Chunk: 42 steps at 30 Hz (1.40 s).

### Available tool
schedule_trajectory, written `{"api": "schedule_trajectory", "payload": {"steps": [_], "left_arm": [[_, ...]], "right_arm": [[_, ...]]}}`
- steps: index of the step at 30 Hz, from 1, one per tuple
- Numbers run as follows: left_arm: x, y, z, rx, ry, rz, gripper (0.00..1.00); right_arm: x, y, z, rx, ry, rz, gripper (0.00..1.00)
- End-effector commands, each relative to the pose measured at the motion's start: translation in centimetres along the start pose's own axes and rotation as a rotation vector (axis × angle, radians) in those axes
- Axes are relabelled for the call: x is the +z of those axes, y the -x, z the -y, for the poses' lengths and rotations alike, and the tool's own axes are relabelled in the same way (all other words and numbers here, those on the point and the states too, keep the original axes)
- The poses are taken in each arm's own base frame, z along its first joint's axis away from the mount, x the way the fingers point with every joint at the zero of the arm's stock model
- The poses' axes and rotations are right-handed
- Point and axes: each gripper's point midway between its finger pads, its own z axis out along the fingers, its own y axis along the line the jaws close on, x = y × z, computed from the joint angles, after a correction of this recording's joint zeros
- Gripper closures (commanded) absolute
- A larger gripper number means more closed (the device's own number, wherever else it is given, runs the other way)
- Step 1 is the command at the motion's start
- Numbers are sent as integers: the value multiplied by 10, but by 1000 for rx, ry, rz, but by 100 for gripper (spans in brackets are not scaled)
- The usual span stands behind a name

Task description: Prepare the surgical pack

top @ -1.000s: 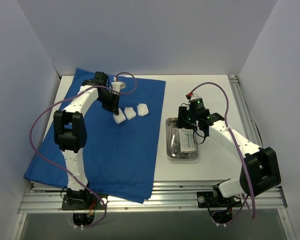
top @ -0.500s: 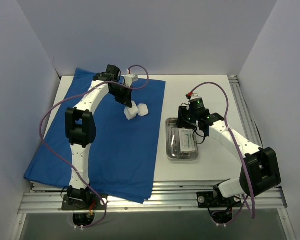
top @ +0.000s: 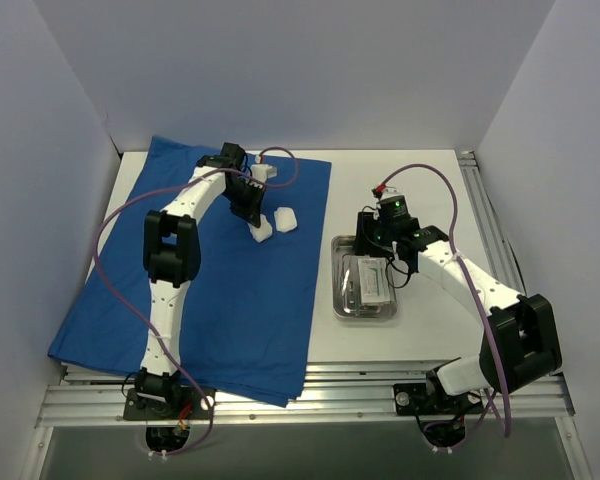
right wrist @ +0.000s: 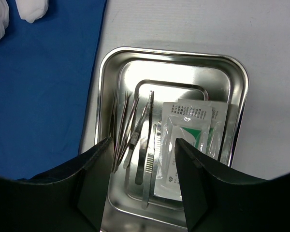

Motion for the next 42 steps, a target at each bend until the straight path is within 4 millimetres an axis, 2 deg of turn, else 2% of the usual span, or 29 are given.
{"api": "schedule_trajectory", "payload": {"steps": [1,4,6,10,12,16,19,26,27,30,31,37,38,42], "left_arm": [[-5,16,-15,13,74,44,98],[-6,17,-19,14,103,46,90],[-12,20,-19,20,117,57,89],[-26,31,-13,49,125,108,98],[-36,38,-7,66,119,138,98],[-44,43,1,83,89,155,98],[-40,43,-2,83,94,147,98],[-14,35,-16,70,103,100,97],[-14,37,-20,75,118,104,94],[-13,39,-28,85,163,106,74],[-14,40,-28,93,167,106,65],[-26,46,-24,151,226,133,50],[-29,48,-22,158,233,142,45],[-26,45,-23,155,218,127,37]], "right_arm": [[-5,8,0,1,-18,17,51],[-6,6,0,1,-18,15,51],[-7,6,1,4,-20,16,51],[-7,5,1,6,-17,16,51],[-7,5,1,6,-15,16,51],[-6,3,0,6,-13,10,51],[-5,1,1,7,-14,7,51],[-7,0,2,7,-18,9,51],[-7,0,3,7,-20,8,51],[-6,0,2,7,-16,6,51],[-6,-2,2,9,-16,3,51],[-2,-4,-1,12,-4,-7,51],[-2,-3,0,13,-5,-7,51],[-2,-3,-3,9,0,-7,51]]}}
